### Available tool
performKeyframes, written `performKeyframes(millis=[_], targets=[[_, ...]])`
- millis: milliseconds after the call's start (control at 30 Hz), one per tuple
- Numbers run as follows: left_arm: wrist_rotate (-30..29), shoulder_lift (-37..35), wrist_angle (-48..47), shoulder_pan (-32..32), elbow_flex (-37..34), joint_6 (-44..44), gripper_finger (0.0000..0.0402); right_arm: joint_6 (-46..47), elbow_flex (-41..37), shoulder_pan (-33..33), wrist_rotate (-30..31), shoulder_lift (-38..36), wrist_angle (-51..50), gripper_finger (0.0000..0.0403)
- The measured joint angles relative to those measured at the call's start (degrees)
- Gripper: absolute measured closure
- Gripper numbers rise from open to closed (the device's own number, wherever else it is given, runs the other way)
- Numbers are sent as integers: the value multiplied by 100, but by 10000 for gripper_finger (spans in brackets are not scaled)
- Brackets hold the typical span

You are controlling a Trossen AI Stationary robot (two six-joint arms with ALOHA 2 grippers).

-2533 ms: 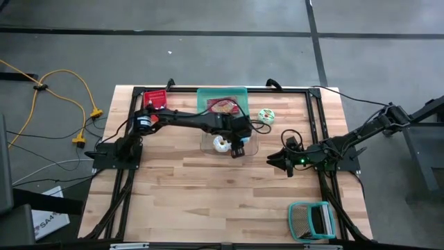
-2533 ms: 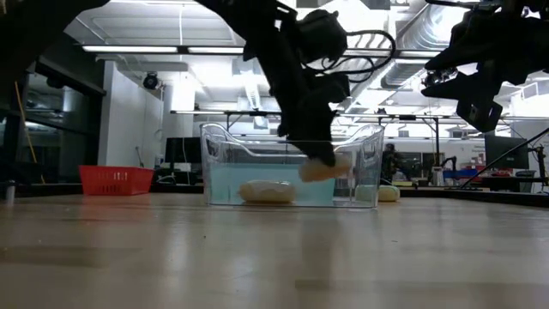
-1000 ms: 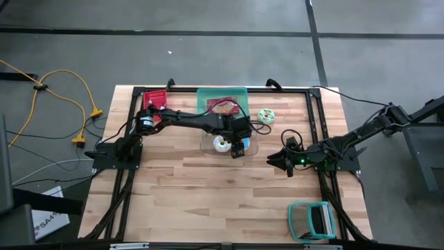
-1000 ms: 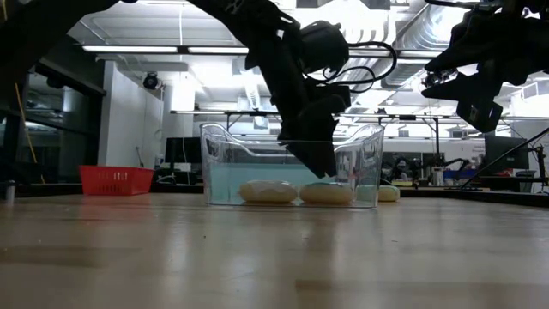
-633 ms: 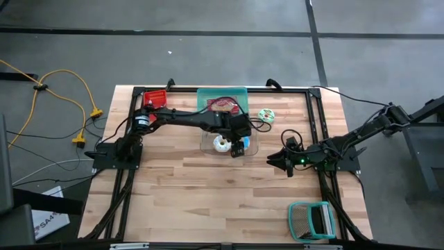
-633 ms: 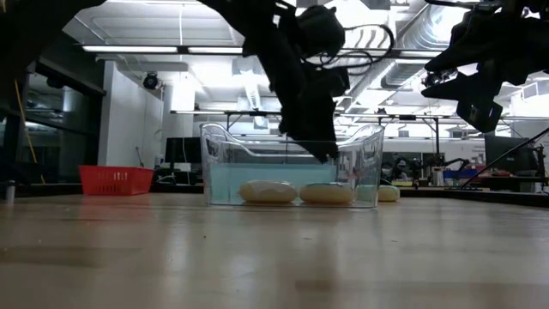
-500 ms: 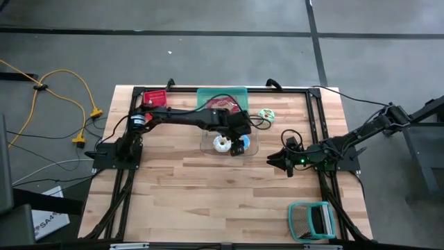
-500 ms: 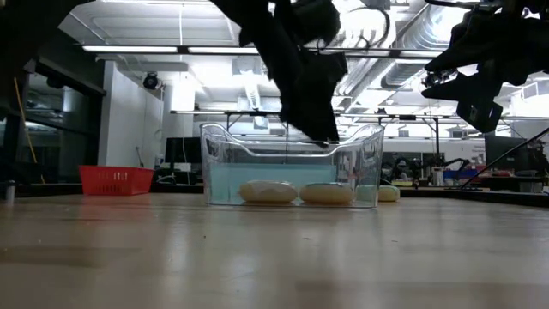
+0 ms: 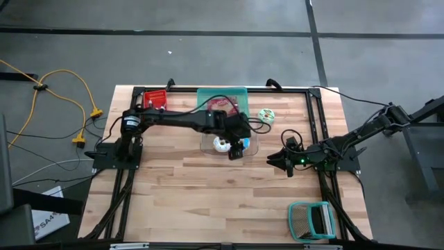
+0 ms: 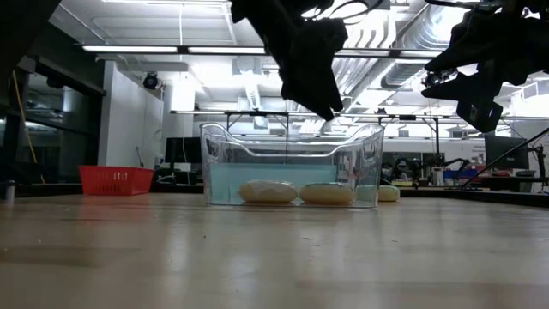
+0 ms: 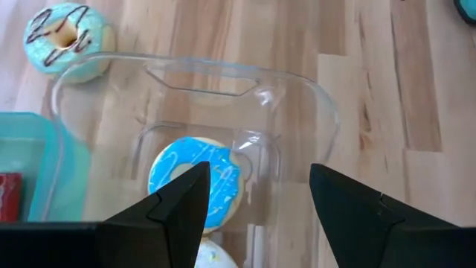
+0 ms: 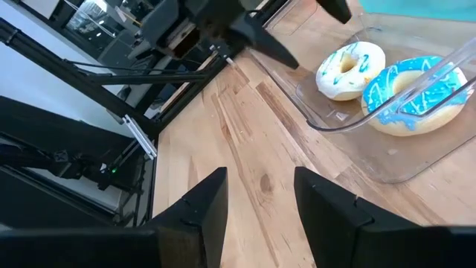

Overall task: Pick & Place Food Item
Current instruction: Put the green donut into the transparent bin

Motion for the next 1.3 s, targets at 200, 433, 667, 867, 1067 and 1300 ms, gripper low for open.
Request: performKeyframes(millis=[200, 433, 667, 867, 1067, 1300], targets=[[1, 0, -10, -172, -2, 0, 176, 0, 0, 0, -1, 0, 0, 258], [31, 0, -167, -609, -4, -3, 176, 1, 0, 1, -1, 0, 0, 258], [31, 4, -261, -1257, -4, -170, 176, 0, 0, 1, 0, 0, 0, 258], [-13, 7, -262, -1736, -4, -613, 176, 0, 0, 0, -2, 0, 0, 258], [-61, 9, -262, -2023, -4, -772, 176, 1, 0, 1, 0, 0, 0, 258], [-116, 9, -260, -2047, -4, -802, 176, 0, 0, 1, -1, 0, 0, 258]])
